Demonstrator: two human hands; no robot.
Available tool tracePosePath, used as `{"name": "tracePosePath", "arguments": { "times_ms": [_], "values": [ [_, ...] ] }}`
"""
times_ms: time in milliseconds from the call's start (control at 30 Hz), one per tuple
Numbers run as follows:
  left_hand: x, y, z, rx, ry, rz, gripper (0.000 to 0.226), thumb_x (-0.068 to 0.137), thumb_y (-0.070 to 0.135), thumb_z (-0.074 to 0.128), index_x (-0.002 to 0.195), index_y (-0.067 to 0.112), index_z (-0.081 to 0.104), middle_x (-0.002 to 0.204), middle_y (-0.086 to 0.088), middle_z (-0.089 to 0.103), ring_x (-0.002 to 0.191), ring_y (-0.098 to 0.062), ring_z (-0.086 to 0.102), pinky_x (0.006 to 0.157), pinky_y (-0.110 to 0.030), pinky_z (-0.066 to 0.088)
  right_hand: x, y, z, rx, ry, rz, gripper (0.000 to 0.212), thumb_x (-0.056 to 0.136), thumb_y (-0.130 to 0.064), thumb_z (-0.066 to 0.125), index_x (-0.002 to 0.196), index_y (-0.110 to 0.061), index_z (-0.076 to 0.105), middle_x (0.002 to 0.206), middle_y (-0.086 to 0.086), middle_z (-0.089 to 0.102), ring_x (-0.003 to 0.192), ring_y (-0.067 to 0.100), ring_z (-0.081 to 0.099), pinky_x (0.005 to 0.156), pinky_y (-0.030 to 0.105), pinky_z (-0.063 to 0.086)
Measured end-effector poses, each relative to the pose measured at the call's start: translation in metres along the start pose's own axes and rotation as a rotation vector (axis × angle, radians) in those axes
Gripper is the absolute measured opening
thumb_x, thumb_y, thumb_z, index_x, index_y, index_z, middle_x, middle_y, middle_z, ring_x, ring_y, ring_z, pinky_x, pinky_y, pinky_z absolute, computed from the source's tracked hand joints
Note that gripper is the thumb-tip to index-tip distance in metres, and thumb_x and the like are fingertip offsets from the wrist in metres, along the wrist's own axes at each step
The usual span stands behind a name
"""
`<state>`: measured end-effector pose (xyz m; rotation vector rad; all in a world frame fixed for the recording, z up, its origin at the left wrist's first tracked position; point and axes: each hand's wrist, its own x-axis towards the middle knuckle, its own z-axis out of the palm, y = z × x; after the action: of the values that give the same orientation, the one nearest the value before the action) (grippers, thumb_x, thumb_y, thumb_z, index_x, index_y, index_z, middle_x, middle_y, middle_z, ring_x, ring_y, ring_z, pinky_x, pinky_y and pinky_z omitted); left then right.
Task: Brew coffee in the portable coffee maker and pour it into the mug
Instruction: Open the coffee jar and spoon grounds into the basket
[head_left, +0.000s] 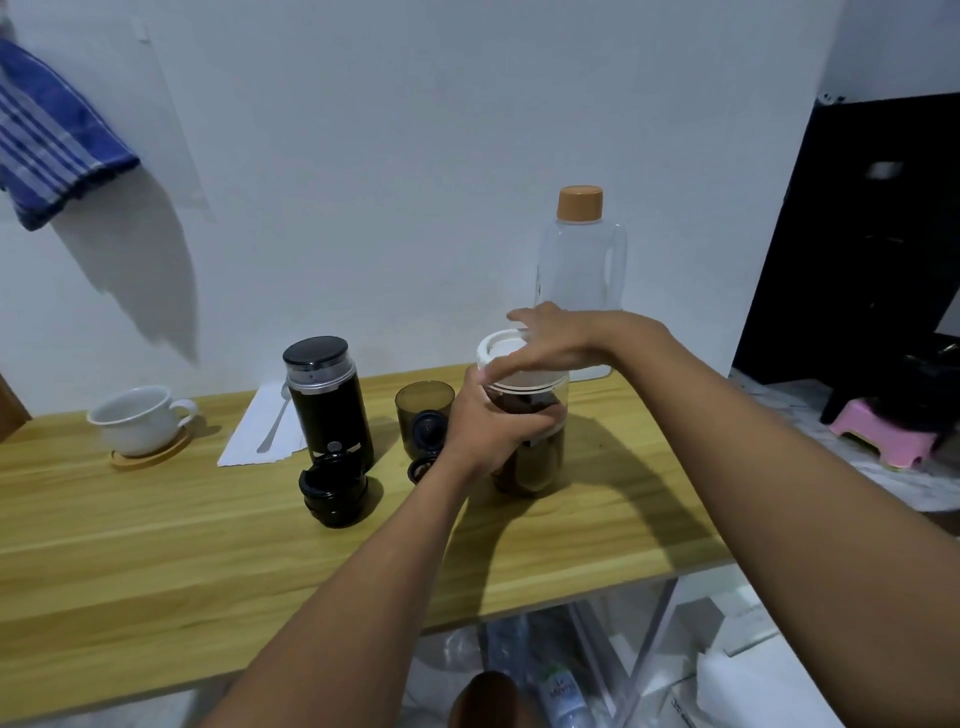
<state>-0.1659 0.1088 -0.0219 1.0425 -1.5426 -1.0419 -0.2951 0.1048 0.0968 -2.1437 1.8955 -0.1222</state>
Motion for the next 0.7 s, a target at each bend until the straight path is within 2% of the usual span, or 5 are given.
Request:
{"name": "tracePosePath", "arguments": {
  "times_ms": [200, 333, 533, 633, 700],
  "values": [
    [0.000, 0.002, 0.000, 0.051, 0.035, 0.028, 0.083, 0.058, 0.027, 0.098, 0.126, 0.021, 0.050, 0.113, 0.006, 0.070, 0.102, -0.008, 0.068, 0.087, -0.035, 0.060, 0.006, -0.004, 0.007, -0.064, 0.086, 0.037, 0.105, 0.042, -0.078, 0.059, 0.129, -0.020, 0.050, 0.118, 0.002, 0.051, 0.102, 0.024, 0.054, 0.089, 0.042, 0.051],
    [-0.001, 0.002, 0.000, 0.025, 0.033, 0.028, 0.084, 0.059, 0.025, 0.098, 0.129, 0.020, 0.050, 0.115, 0.003, 0.071, 0.106, -0.013, 0.068, 0.090, -0.042, 0.059, 0.000, 0.001, 0.005, 0.027, 0.062, -0.093, 0.108, 0.041, -0.069, 0.063, 0.137, -0.022, 0.046, 0.125, -0.001, 0.049, 0.109, 0.022, 0.053, 0.093, 0.040, 0.048],
    [-0.004, 0.003, 0.000, 0.004, 0.021, 0.021, 0.086, 0.060, 0.023, 0.097, 0.131, 0.019, 0.049, 0.118, 0.002, 0.069, 0.107, -0.012, 0.067, 0.091, -0.040, 0.059, 0.003, 0.015, 0.000, 0.166, -0.051, -0.162, 0.097, 0.071, -0.046, 0.081, 0.150, -0.020, 0.031, 0.145, 0.000, 0.041, 0.117, 0.017, 0.046, 0.087, 0.027, 0.042],
    [-0.005, 0.005, 0.000, 0.002, -0.004, 0.017, 0.079, 0.063, 0.023, 0.095, 0.130, 0.019, 0.052, 0.116, 0.003, 0.070, 0.106, -0.011, 0.067, 0.092, -0.039, 0.059, 0.005, 0.008, 0.000, 0.132, -0.020, -0.061, 0.118, 0.060, -0.083, 0.067, 0.154, -0.028, 0.023, 0.157, 0.004, 0.028, 0.137, 0.028, 0.037, 0.109, 0.044, 0.037],
    [-0.004, 0.004, 0.000, 0.039, -0.008, 0.047, 0.064, 0.067, 0.019, 0.093, 0.123, 0.017, 0.061, 0.108, 0.002, 0.074, 0.101, -0.014, 0.070, 0.090, -0.041, 0.059, 0.006, 0.001, 0.005, -0.015, 0.064, 0.064, 0.130, 0.049, -0.099, 0.051, 0.153, -0.026, 0.026, 0.154, 0.008, 0.029, 0.138, 0.033, 0.036, 0.107, 0.049, 0.037]
  ]
}}
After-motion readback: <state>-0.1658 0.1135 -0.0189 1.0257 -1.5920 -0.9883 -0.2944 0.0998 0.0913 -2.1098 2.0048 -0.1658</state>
